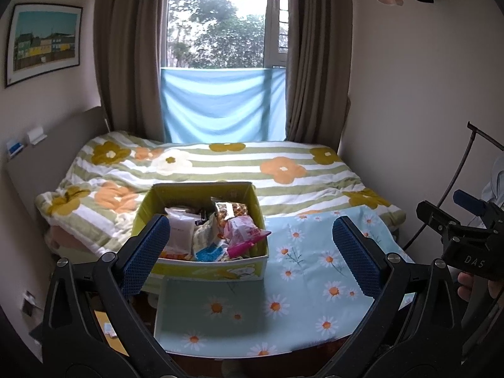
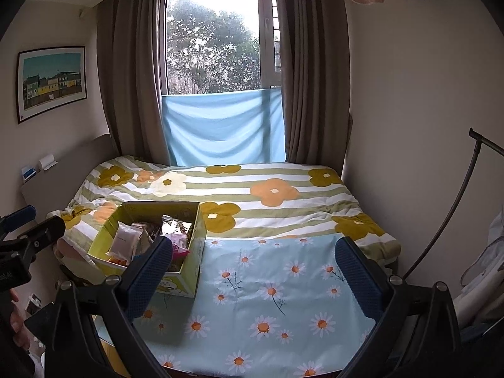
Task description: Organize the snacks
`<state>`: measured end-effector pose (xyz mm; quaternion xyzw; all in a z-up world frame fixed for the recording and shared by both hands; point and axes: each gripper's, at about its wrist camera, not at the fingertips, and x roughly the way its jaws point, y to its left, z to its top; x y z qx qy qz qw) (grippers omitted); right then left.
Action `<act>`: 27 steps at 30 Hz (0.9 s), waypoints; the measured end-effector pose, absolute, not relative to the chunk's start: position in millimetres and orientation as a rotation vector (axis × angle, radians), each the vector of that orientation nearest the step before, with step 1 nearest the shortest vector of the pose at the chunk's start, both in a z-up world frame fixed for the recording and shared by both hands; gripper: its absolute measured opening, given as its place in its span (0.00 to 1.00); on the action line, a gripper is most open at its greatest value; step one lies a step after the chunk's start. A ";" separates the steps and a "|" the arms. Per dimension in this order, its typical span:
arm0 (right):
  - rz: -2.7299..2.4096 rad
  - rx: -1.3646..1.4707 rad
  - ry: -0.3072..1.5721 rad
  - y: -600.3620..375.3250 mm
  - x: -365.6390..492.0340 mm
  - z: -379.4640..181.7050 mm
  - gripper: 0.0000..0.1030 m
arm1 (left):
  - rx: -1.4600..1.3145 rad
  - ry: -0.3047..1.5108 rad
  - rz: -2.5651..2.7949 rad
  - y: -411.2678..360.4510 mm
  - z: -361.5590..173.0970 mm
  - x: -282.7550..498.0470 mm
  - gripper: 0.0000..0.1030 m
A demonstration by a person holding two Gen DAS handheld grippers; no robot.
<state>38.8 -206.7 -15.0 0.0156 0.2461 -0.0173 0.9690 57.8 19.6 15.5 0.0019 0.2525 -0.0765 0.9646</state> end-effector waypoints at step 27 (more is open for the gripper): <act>-0.046 0.042 0.489 -196.9 35.0 -9.9 0.99 | 0.012 0.498 -0.157 24.7 18.1 49.1 1.00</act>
